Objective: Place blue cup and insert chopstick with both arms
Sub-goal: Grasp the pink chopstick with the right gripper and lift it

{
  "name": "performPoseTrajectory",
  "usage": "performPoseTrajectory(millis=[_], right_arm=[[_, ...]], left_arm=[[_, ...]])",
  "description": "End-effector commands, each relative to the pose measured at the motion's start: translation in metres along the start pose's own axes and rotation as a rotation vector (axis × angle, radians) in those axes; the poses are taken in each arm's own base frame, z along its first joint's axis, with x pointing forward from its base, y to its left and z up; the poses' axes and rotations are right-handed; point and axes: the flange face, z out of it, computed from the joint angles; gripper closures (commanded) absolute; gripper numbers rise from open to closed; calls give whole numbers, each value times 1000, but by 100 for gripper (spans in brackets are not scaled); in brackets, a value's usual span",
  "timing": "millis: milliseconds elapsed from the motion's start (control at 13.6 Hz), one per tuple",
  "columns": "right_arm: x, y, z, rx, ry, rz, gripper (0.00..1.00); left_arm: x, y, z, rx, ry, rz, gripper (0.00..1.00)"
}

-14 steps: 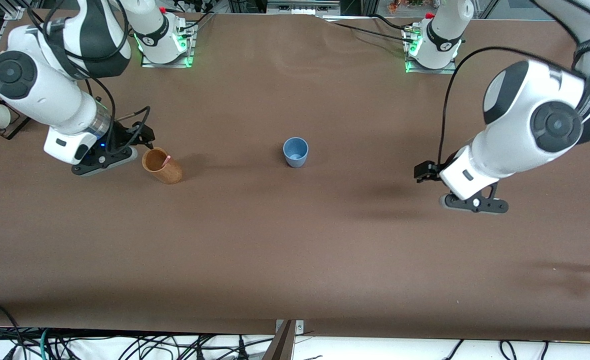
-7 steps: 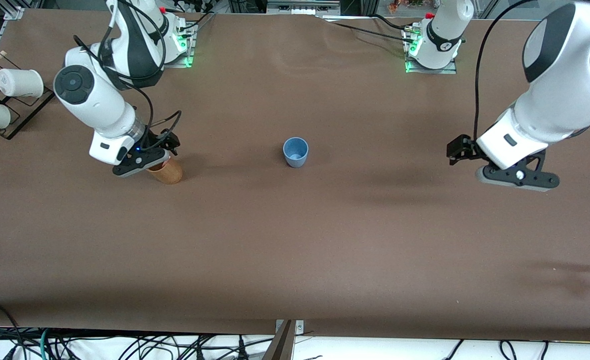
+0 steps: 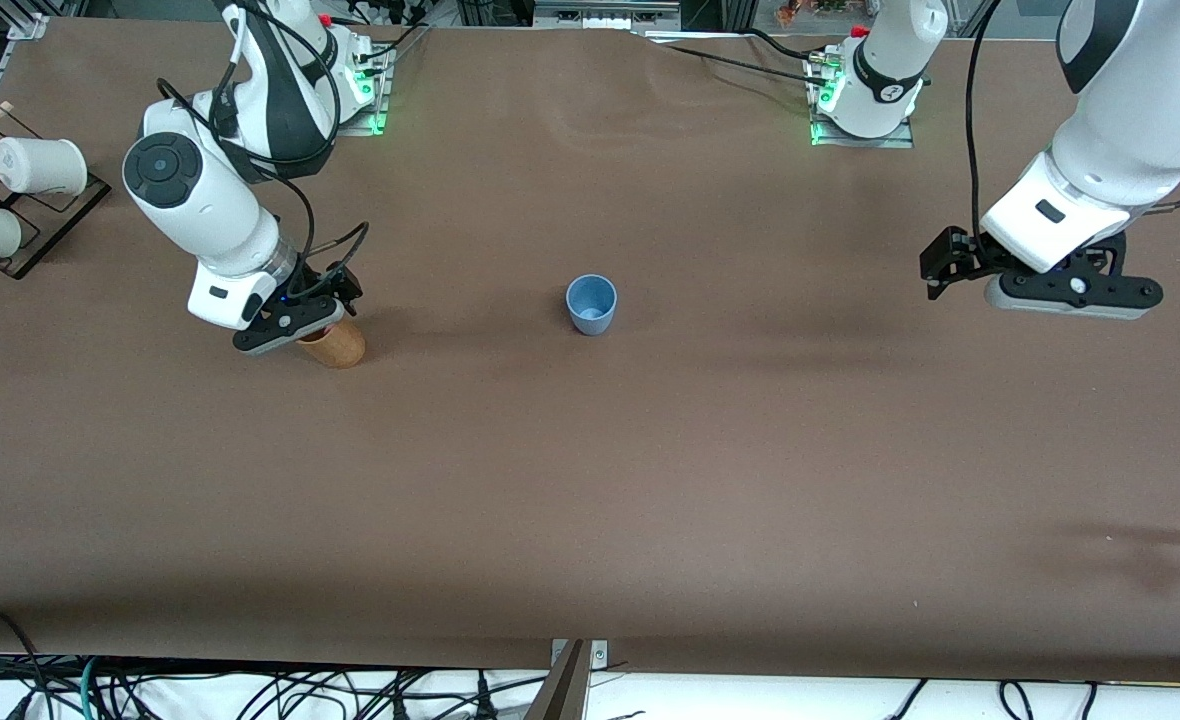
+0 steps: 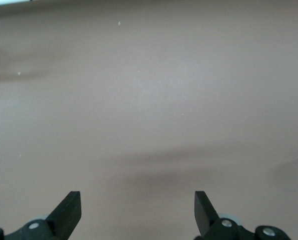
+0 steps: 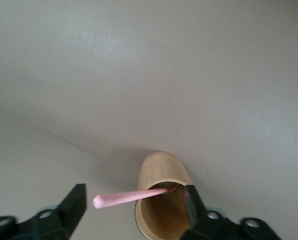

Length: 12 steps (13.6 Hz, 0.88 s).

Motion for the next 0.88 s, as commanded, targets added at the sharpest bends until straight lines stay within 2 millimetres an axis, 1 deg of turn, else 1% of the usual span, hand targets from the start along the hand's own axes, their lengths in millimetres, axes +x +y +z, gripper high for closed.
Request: performPoseTrajectory(millis=[0,74,147,221,294,442,662,810], right_arm=[[-4,-3,4,-13,7,-26,28],[-3,-3,3,-21,7,-31,35],[-3,-3,3,-23,6,-33,37],[-3,-4,2,-23,8,-35,41],[-3,-3,2,-23,9,-35,42],[-3,-4,-2,-24,14,-36,48],[-2,-10,-3,-23,15,-45,71],[-2,-10,-3,-23,15,-45,81]], left_arm=[[-20,-10,3,-42,3,-14,0],[-19,-10,0,-43,10,-11,0],[-15,-8,0,-40,9,-7,0],[-9,-9,-4,-43,15,-9,0],[-8,-7,-2,-47,2,-8,0],[-8,-7,-1,-49,-1,-7,0],[-7,-5,-1,-50,-1,-6,0],[-6,3,4,-71,-12,0,0]])
